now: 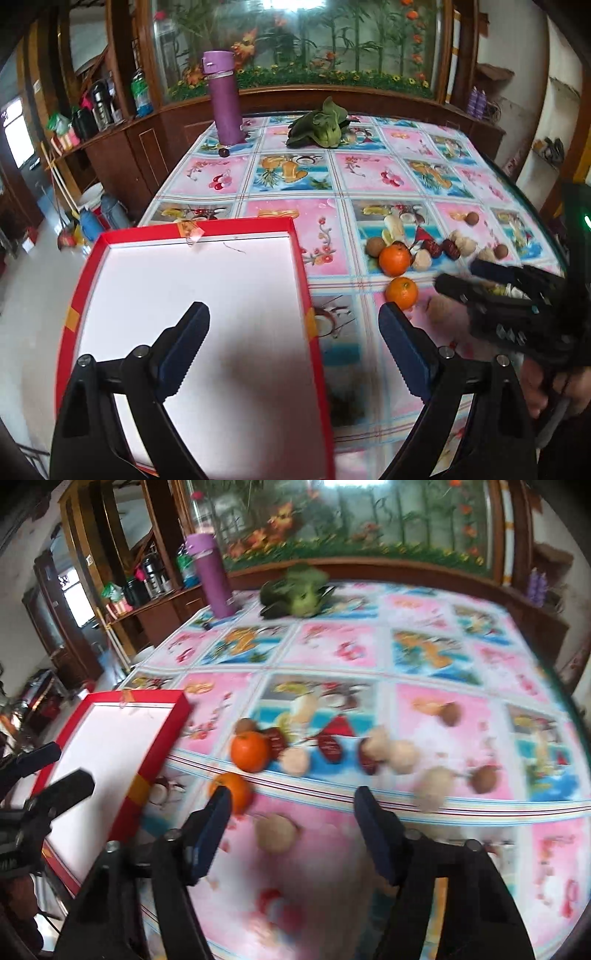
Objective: Organize fruits
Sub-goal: 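Grasp an orange with the left tool while the right tool grasps another orange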
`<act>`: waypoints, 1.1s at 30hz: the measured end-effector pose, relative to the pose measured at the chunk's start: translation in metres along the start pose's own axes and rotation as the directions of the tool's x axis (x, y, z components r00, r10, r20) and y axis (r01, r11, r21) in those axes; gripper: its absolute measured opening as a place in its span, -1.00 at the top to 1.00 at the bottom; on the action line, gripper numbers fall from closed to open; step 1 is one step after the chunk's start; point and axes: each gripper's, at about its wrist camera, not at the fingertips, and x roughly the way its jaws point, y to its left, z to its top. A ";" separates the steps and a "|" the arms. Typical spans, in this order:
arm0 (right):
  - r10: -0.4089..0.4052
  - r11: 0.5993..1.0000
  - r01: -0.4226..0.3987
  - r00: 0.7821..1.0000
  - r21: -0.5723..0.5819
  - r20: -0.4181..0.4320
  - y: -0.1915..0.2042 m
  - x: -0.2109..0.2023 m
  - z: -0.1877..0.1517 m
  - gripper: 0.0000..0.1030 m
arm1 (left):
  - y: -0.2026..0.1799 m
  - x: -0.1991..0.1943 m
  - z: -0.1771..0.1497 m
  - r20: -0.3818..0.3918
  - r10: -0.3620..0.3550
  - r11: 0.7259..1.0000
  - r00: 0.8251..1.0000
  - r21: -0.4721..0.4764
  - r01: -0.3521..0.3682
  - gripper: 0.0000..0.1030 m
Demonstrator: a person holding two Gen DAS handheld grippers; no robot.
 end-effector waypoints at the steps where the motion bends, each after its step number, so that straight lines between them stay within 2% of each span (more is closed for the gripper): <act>1: 0.013 1.000 -0.013 1.000 0.007 -0.011 0.002 0.004 0.003 -0.22 | 0.001 0.000 -0.001 -0.001 0.010 1.000 1.000 0.012 -0.010 -0.81; 3: 0.061 0.998 -0.060 0.998 0.034 -0.031 0.006 0.012 0.009 -0.16 | 0.002 0.001 -0.006 -0.007 0.020 0.999 1.000 0.036 -0.020 -0.81; 4: 0.084 0.995 -0.081 0.996 0.056 -0.045 0.007 0.017 0.013 -0.06 | 0.004 0.001 -0.007 -0.011 0.022 0.999 1.000 0.038 -0.021 -0.81; 6: 0.101 0.991 -0.094 0.992 0.092 -0.070 0.008 0.026 0.018 0.01 | 0.007 0.001 -0.011 -0.018 0.015 0.999 1.000 0.029 -0.014 -0.81; 9: 0.105 0.990 -0.094 0.990 0.110 -0.096 0.012 0.036 0.021 0.21 | 0.009 -0.001 -0.016 -0.021 0.010 1.000 1.000 0.027 -0.009 -0.81; 14: 0.094 0.985 -0.072 0.986 0.154 -0.138 0.011 0.052 0.023 0.23 | 0.004 -0.003 -0.017 -0.028 -0.008 0.999 1.000 0.042 0.009 -0.81; 17: 0.093 0.985 -0.070 0.985 0.159 -0.146 0.008 0.056 0.028 0.31 | -0.004 -0.001 -0.016 -0.040 -0.007 0.997 0.999 0.072 0.010 -0.81; 22: 0.132 0.982 -0.103 0.974 0.157 -0.184 0.002 0.056 0.030 0.38 | -0.016 0.010 -0.007 -0.081 -0.044 0.996 0.996 0.080 0.050 -0.80; 24: 0.170 0.975 -0.136 0.967 0.178 -0.191 -0.007 0.053 0.028 0.39 | -0.022 0.017 -0.002 -0.101 -0.055 0.995 0.993 0.082 0.063 -0.78; 28: 0.252 0.947 -0.216 0.958 0.240 -0.134 -0.039 0.027 0.023 0.39 | -0.041 0.034 0.006 -0.145 -0.071 0.990 0.987 0.109 0.087 -0.73; 31: 0.270 0.933 -0.247 0.961 0.264 -0.055 -0.064 -0.003 0.018 0.38 | -0.057 0.048 0.012 -0.182 -0.094 0.986 0.979 0.123 0.117 -0.71; 33: 0.284 0.920 -0.270 0.959 0.284 -0.009 -0.081 -0.020 0.013 0.38 | -0.065 0.059 0.015 -0.213 -0.113 0.983 0.971 0.115 0.140 -0.50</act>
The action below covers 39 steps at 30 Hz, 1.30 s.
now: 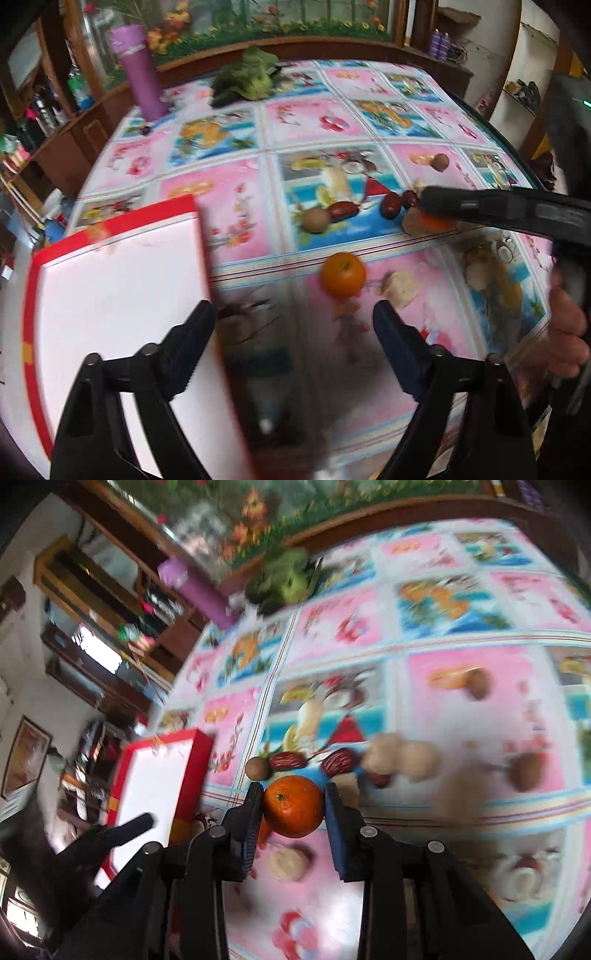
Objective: Organize fruits
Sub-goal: 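Grasp an orange with the left tool while the right tool grasps another orange, then carry both oranges into the red-rimmed tray and open both tools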
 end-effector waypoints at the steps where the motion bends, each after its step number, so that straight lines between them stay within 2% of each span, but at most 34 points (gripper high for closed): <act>1: 0.006 1.000 -0.006 1.000 0.009 0.020 -0.005 -0.009 -0.001 0.38 | -0.002 0.005 0.003 -0.016 -0.008 1.000 1.000 -0.005 0.008 -0.37; 3: -0.007 1.000 0.007 0.998 0.005 0.063 -0.011 -0.022 -0.005 0.38 | -0.006 0.018 0.008 -0.044 -0.038 0.999 0.998 -0.014 0.037 -0.36; 4: -0.015 1.000 0.015 0.997 0.002 0.077 -0.013 -0.026 -0.007 0.38 | -0.008 0.022 0.010 -0.053 -0.036 0.999 0.998 -0.020 0.035 -0.28; 7: -0.008 1.000 0.007 0.997 0.014 0.079 -0.020 -0.032 -0.012 0.38 | -0.014 0.034 0.014 -0.071 -0.051 0.999 0.996 -0.022 0.050 -0.22; 8: -0.011 1.000 0.009 0.997 0.016 0.082 -0.022 -0.032 -0.013 0.38 | -0.016 0.037 0.014 -0.076 -0.057 0.998 0.996 -0.027 0.055 -0.06; 12: -0.005 1.000 0.004 0.998 0.018 0.064 -0.024 -0.027 -0.018 0.38 | -0.020 0.040 0.016 -0.060 -0.066 0.998 0.996 -0.024 0.065 0.18; 13: -0.007 1.000 0.006 0.998 0.009 0.060 -0.023 -0.026 -0.020 0.38 | -0.020 0.040 0.017 -0.058 -0.079 0.997 0.995 -0.027 0.077 0.33; 16: -0.016 1.000 0.017 0.998 -0.023 0.054 -0.012 -0.022 -0.024 0.38 | -0.022 0.039 0.017 -0.050 -0.098 0.995 0.994 -0.028 0.097 0.35; 18: -0.025 0.998 0.028 0.998 -0.055 0.055 -0.001 -0.019 -0.026 0.38 | -0.021 0.034 0.015 -0.032 -0.081 0.996 0.996 -0.031 0.080 0.36; 21: -0.066 0.991 0.074 0.995 -0.108 0.075 0.020 -0.015 -0.028 0.38 | -0.011 0.007 0.011 0.039 -0.070 0.995 0.997 -0.066 0.072 0.36; 24: -0.071 0.983 0.082 0.995 -0.166 0.072 0.050 -0.005 -0.029 0.38 | 0.010 -0.031 0.001 0.122 -0.010 0.993 0.992 -0.113 0.024 0.36; 27: -0.053 0.969 0.062 0.998 -0.237 0.043 0.085 0.012 -0.033 0.38 | 0.043 -0.060 -0.017 0.161 0.058 0.982 0.985 -0.189 -0.026 0.36; 29: -0.031 0.959 0.033 0.999 -0.281 0.010 0.114 0.028 -0.038 0.38 | 0.067 -0.070 -0.031 0.157 0.102 0.971 0.982 -0.232 -0.064 0.36; 33: 0.004 0.940 -0.021 0.999 -0.341 -0.049 0.166 0.066 -0.052 0.38 | 0.125 -0.080 -0.068 0.115 0.229 0.923 0.967 -0.340 -0.178 0.35; 39: -0.066 0.928 0.035 0.995 -0.370 -0.072 0.210 0.124 -0.055 0.38 | 0.177 -0.070 -0.100 0.038 0.320 0.855 0.947 -0.441 -0.272 0.35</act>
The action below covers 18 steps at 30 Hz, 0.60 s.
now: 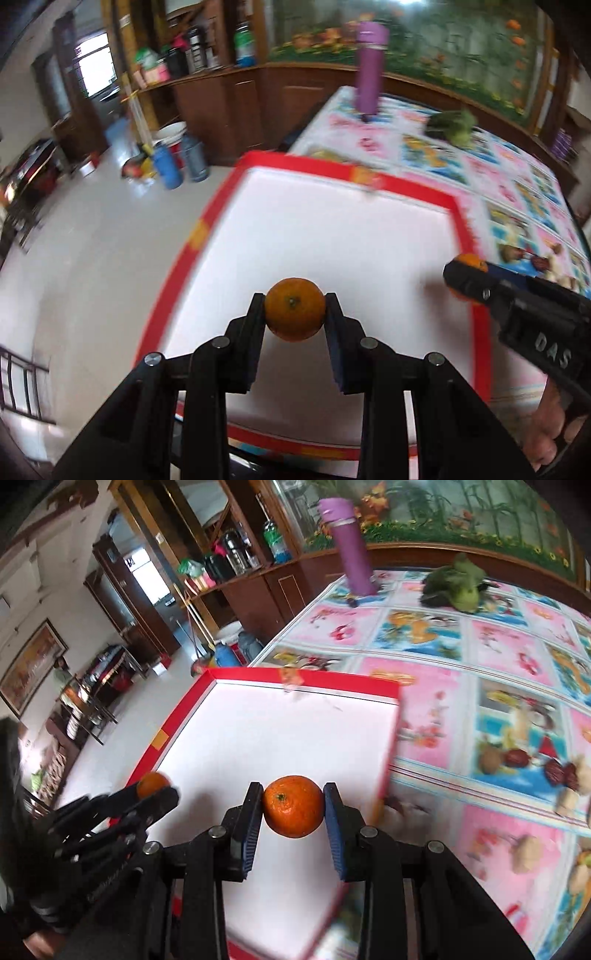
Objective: Organize fruits
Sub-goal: 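Carry both oranges into the red-rimmed tray and open both tools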
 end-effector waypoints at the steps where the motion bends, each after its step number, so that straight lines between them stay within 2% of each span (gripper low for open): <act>1: -0.022 1.000 0.022 1.000 -0.002 -0.008 0.004 0.009 0.004 0.38 | 0.005 0.005 -0.001 -0.012 0.005 1.000 1.000 -0.002 -0.005 0.35; 6: -0.102 0.994 0.105 0.991 0.034 -0.089 0.005 0.047 0.014 0.38 | 0.003 0.017 -0.012 -0.059 -0.017 1.000 0.998 0.008 0.017 0.35; 12: -0.138 0.990 0.140 0.987 0.020 -0.087 0.008 0.046 0.010 0.34 | 0.004 0.022 -0.023 -0.085 -0.026 0.999 0.996 0.026 0.029 0.35; 15: -0.098 0.993 0.103 0.991 0.049 -0.090 0.002 0.038 0.007 0.28 | 0.007 0.021 -0.025 -0.076 -0.034 0.999 0.996 0.025 0.036 0.32; 18: -0.052 0.995 0.055 0.998 0.080 -0.040 -0.006 0.019 0.002 0.17 | 0.008 0.018 -0.026 -0.067 -0.007 0.999 0.998 0.032 0.009 0.16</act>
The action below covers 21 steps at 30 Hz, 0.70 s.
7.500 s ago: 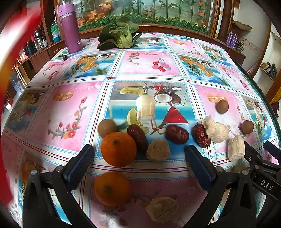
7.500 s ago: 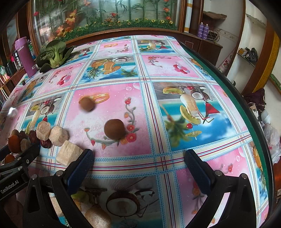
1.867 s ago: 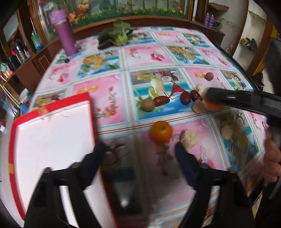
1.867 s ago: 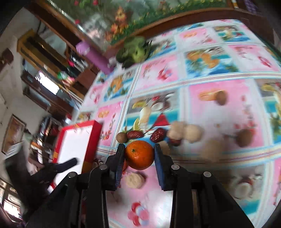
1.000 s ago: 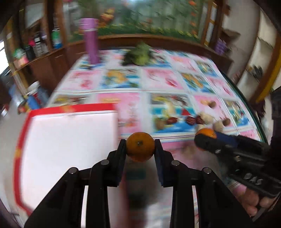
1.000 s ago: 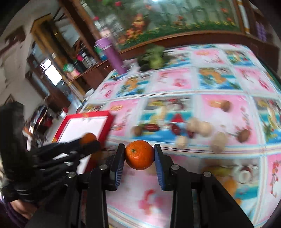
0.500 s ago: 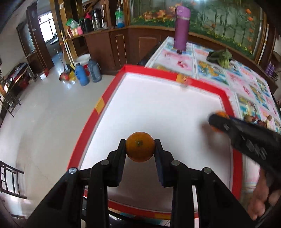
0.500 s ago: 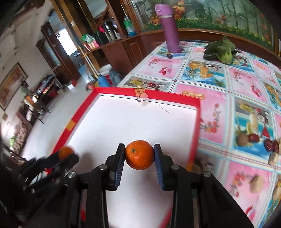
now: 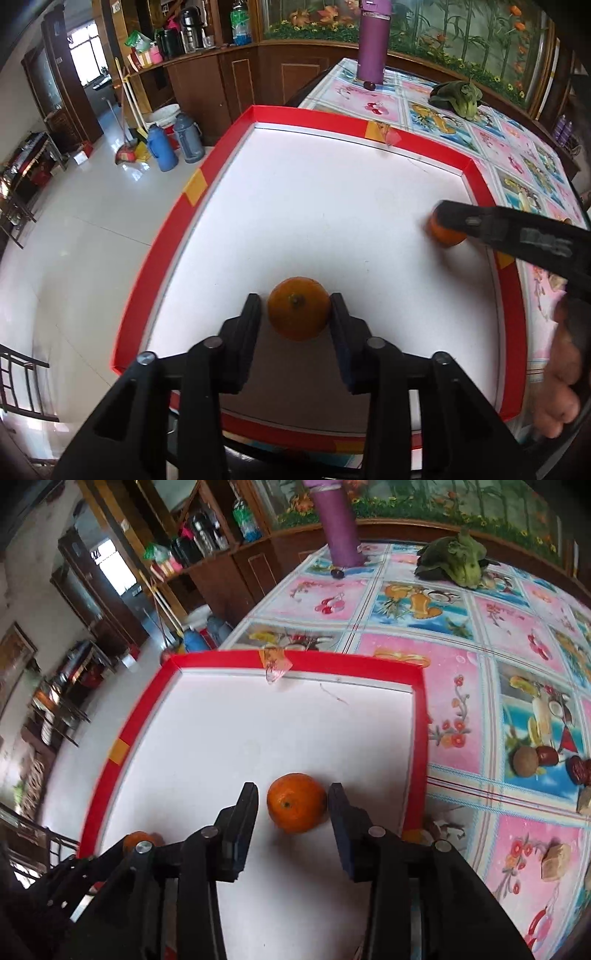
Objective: Organize fruits
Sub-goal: 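Carry both oranges into the red-rimmed tray and open both tools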
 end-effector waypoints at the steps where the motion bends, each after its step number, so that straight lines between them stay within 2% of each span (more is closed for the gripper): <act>1: 0.006 1.000 -0.006 1.000 -0.008 0.010 -0.002 -0.007 -0.003 0.16 | 0.002 -0.003 -0.001 0.012 0.007 1.000 1.000 -0.002 -0.007 0.13; 3: -0.012 1.000 0.013 0.998 -0.019 0.059 -0.010 -0.028 -0.011 0.14 | 0.007 -0.011 -0.002 0.043 0.015 1.000 0.999 -0.016 -0.014 0.11; 5: -0.033 0.999 0.032 0.995 0.004 0.091 -0.024 -0.045 -0.020 0.05 | 0.011 -0.020 -0.003 0.074 0.023 0.999 0.997 -0.030 -0.021 0.07; 7: -0.045 0.999 0.042 0.994 0.033 0.099 -0.036 -0.054 -0.027 0.03 | 0.014 -0.032 -0.007 0.113 0.042 0.999 0.993 -0.033 -0.039 0.02; 8: -0.049 0.998 0.046 0.995 0.041 0.092 -0.040 -0.056 -0.031 0.03 | 0.013 -0.035 -0.009 0.123 0.043 0.999 0.991 -0.031 -0.040 -0.09; 10: -0.045 0.997 0.042 0.997 0.058 0.057 -0.045 -0.056 -0.043 0.03 | 0.009 -0.044 -0.015 0.142 0.019 1.000 0.990 -0.026 -0.015 -0.15; 17: -0.003 0.999 0.004 1.000 0.046 -0.006 -0.020 -0.044 -0.071 0.03 | -0.010 -0.066 -0.027 0.186 -0.013 0.999 0.982 0.032 0.007 -0.16; 19: -0.022 0.999 0.022 1.000 0.044 -0.008 -0.015 -0.041 -0.074 0.05 | -0.010 -0.070 -0.029 0.194 -0.018 0.999 0.981 0.033 0.012 -0.18; 20: -0.027 0.999 0.027 1.000 0.043 -0.009 -0.013 -0.040 -0.075 0.09 | -0.009 -0.071 -0.030 0.194 -0.021 0.999 0.981 0.033 0.015 -0.18; 21: -0.039 0.998 0.040 0.999 0.039 -0.019 -0.010 -0.037 -0.076 0.24 | -0.008 -0.072 -0.030 0.191 -0.023 0.999 0.981 0.028 0.018 -0.18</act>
